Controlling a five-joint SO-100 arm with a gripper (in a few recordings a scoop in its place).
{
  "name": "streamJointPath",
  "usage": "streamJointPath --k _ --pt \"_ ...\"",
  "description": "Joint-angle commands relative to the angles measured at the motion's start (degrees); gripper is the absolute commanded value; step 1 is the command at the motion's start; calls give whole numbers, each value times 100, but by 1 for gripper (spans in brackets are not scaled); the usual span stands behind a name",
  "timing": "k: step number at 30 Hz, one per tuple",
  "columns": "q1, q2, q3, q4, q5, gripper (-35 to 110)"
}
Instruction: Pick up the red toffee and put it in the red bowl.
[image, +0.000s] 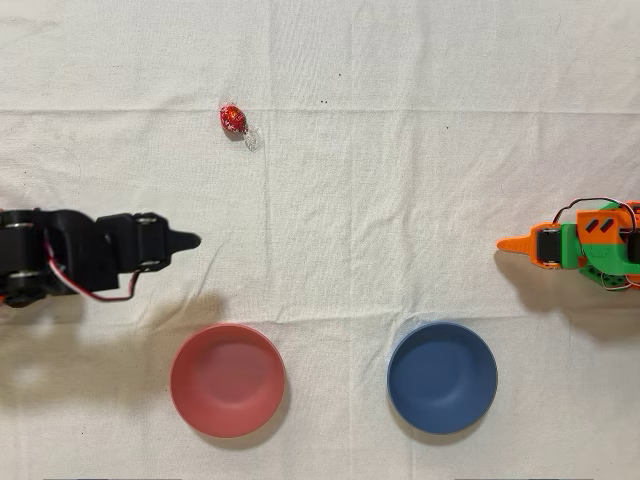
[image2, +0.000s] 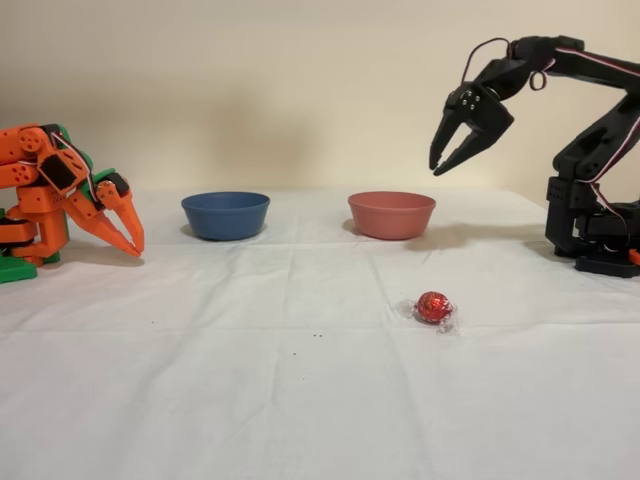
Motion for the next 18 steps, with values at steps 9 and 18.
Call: streamJointPath --k 9,18 --pt "-914 -1916 -1828 369 527 1" --pt "-1758 -3173 -3252 439 387 1"
